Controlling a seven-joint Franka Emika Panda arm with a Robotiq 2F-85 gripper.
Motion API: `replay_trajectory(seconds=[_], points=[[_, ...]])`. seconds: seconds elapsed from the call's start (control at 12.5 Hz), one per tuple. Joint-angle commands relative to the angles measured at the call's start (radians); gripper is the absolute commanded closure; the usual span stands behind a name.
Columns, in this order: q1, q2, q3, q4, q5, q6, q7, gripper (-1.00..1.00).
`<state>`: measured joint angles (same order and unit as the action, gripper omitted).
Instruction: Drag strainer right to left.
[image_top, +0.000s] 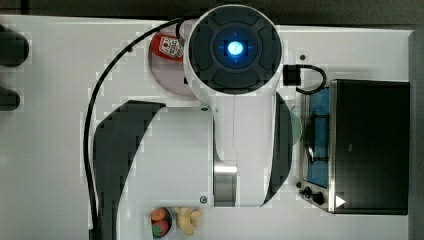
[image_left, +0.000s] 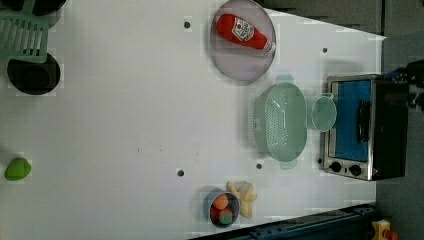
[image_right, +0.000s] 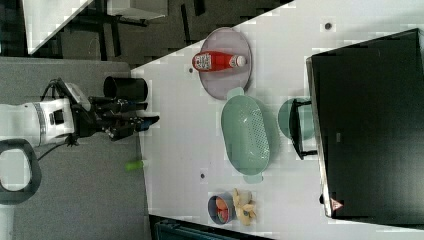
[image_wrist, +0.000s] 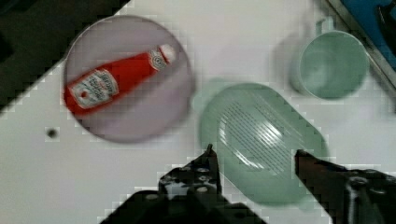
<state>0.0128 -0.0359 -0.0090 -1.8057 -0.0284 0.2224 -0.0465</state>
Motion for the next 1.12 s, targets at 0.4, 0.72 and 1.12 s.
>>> replay_trajectory(seconds=[0.4, 0.72, 1.12], points=[[-0.039, -0.474, -0.037, -0.369, -0.024, -0.154, 0.079, -1.0], [-0.038, -0.364, -0.035, -0.453, -0.024, 0.002, 0.139, -1.0], [-0.036, -0.113, -0.033, -0.599, -0.023, 0.394, 0.497, -1.0]])
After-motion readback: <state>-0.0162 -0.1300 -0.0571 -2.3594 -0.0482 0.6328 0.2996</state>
